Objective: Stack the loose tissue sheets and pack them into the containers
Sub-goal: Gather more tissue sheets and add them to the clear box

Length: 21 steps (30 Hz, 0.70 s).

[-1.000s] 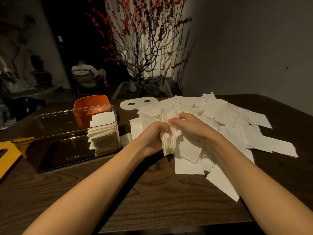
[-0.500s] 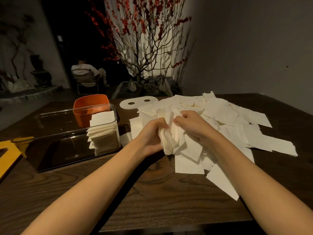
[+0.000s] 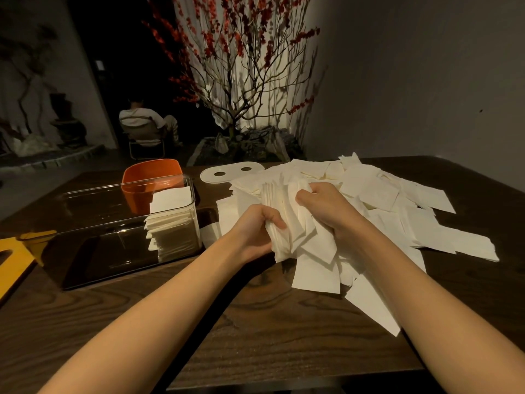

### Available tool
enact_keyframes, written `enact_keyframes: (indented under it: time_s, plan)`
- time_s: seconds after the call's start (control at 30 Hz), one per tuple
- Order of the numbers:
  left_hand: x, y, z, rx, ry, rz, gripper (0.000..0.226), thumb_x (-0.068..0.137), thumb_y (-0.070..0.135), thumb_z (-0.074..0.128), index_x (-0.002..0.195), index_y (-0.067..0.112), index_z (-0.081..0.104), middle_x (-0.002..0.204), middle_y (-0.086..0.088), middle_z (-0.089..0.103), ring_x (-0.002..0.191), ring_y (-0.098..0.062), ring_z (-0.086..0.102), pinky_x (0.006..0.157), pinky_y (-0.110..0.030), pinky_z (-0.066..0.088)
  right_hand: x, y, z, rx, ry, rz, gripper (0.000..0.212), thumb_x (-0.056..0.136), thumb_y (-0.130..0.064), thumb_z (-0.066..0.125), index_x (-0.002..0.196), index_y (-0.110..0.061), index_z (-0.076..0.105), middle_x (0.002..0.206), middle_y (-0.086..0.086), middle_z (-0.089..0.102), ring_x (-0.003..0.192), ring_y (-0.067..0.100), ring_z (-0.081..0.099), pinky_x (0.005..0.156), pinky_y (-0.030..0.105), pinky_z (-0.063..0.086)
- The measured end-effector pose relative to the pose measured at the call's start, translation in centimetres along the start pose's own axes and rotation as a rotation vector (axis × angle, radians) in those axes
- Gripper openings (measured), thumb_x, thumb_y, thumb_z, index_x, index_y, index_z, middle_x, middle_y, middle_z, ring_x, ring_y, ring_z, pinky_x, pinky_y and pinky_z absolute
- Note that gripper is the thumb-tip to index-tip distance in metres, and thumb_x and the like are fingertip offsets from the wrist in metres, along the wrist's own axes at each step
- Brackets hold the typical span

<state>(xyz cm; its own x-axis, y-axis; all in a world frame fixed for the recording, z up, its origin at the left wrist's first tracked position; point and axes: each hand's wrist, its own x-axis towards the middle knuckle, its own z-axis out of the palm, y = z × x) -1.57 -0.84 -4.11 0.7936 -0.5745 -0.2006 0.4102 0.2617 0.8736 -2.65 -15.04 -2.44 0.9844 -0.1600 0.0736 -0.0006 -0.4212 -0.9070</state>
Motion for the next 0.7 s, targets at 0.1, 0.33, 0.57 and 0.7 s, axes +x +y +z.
enact_keyframes:
  time_s: [0.1, 0.33, 0.57, 0.7]
  plan:
    - [-0.13, 0.08, 0.32, 0.097, 0.013, 0.024, 0.039, 0.081, -0.018, 0.035, 0.09, 0.011, 0.06, 0.077, -0.007, 0.071, 0.073, -0.022, 0.07, 0.067, -0.033, 0.055, 0.14, 0.23, 0.07, -0.062, 0.032, -0.032, 0.027, 0.091, -0.02, 0.048, 0.095, 0.005, 0.057, 0.082, 0.011, 0.052, 0.073, 0.024, 0.051, 0.065, 0.032, 0.037]
    - [-0.25, -0.05, 0.81, 0.212, -0.037, 0.119, 0.054, 0.08, -0.026, 0.034, 0.103, 0.017, 0.058, 0.082, -0.007, 0.07, 0.076, -0.018, 0.07, 0.062, -0.029, 0.057, 0.15, 0.11, 0.54, -0.049, -0.117, 0.015, 0.038, 0.089, -0.051, 0.055, 0.098, -0.015, 0.059, 0.098, 0.0, 0.063, 0.09, 0.018, 0.061, 0.075, 0.031, 0.047]
    - [-0.33, -0.13, 0.94, 0.255, -0.039, 0.158, 0.057, 0.08, -0.027, 0.035, 0.104, 0.02, 0.056, 0.098, -0.012, 0.063, 0.091, -0.023, 0.063, 0.073, -0.03, 0.057, -0.13, -0.26, 0.11, -0.176, -0.222, 0.059, 0.04, 0.085, -0.044, 0.062, 0.111, -0.02, 0.044, 0.116, 0.003, 0.057, 0.104, 0.021, 0.058, 0.095, 0.043, 0.049]
    - [-0.45, -0.1, 0.94, 0.263, -0.041, 0.154, 0.052, 0.084, -0.025, 0.038, 0.097, 0.023, 0.054, 0.088, -0.006, 0.064, 0.074, -0.013, 0.068, 0.063, -0.024, 0.056, -0.3, -0.48, -0.1, -0.216, -0.234, 0.061, 0.031, 0.087, -0.034, 0.061, 0.108, -0.02, 0.044, 0.104, 0.001, 0.054, 0.101, 0.021, 0.057, 0.094, 0.038, 0.049]
